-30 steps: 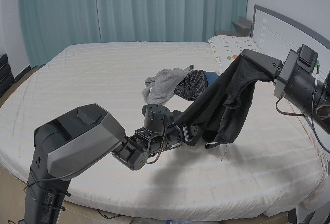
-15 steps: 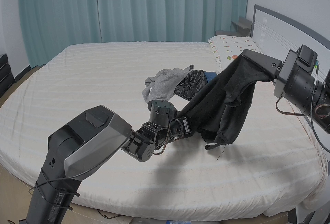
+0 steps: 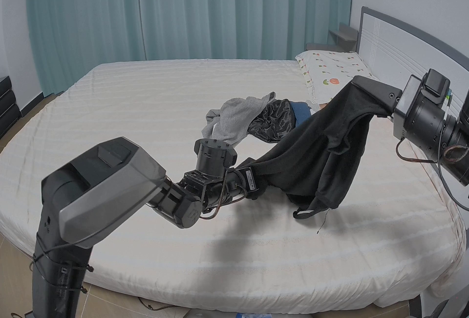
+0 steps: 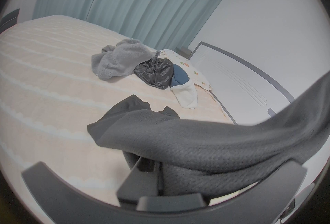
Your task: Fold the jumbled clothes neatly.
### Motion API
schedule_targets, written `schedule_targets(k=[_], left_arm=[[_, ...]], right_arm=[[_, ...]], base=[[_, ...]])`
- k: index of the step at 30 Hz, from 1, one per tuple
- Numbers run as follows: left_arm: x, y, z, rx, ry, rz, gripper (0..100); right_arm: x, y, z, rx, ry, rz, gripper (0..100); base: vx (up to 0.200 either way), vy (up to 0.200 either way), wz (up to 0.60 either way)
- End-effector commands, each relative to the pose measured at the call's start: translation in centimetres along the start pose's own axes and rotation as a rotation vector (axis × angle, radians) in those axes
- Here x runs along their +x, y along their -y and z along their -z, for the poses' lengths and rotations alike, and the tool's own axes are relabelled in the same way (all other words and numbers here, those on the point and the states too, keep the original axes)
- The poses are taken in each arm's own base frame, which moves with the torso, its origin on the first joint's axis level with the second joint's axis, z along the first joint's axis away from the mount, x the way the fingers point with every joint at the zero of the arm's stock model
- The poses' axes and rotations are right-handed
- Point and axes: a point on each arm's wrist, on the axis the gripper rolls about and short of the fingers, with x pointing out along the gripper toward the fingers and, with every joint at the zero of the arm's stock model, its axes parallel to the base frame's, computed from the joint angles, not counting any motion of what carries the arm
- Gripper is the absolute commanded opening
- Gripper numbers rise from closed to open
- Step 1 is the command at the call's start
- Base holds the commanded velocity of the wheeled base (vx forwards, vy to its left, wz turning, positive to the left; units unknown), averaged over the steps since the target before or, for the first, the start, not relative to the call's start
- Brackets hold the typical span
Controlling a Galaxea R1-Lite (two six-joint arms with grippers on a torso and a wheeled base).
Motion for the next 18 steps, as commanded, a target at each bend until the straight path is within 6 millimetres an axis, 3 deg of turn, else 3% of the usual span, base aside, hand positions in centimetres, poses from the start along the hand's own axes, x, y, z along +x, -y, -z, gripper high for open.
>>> schedule_targets(k=[1, 5, 9, 14, 18], left_arm=[[-8.0, 1.8, -4.8, -0.016, 0.011, -0.007, 0], [-12.6, 2.7, -8.0, -0.065, 0.027, -0.028, 0], [-16.4, 3.7, -12.5, -0.154, 0.122, -0.013, 0], [-20.1, 4.1, -17.4, -0.194, 0.274, 0.015, 0], [-22.0, 4.7, -18.6, -0.191, 0.330, 0.040, 0]], right_arm=[[1.5, 3.8, 0.2, 0.000, -0.016, 0.119, 0], [2.9, 6.1, -0.3, -0.002, 0.009, 0.182, 0], [4.6, 7.1, -2.8, -0.037, 0.143, 0.163, 0], [5.6, 6.2, -6.6, -0.089, 0.299, 0.090, 0], [5.6, 5.3, -7.7, -0.102, 0.335, 0.059, 0]], base=[[0.000, 0.000, 0.00], [0.000, 0.000, 0.00], [0.000, 0.000, 0.00], [0.000, 0.000, 0.00], [0.000, 0.000, 0.00]])
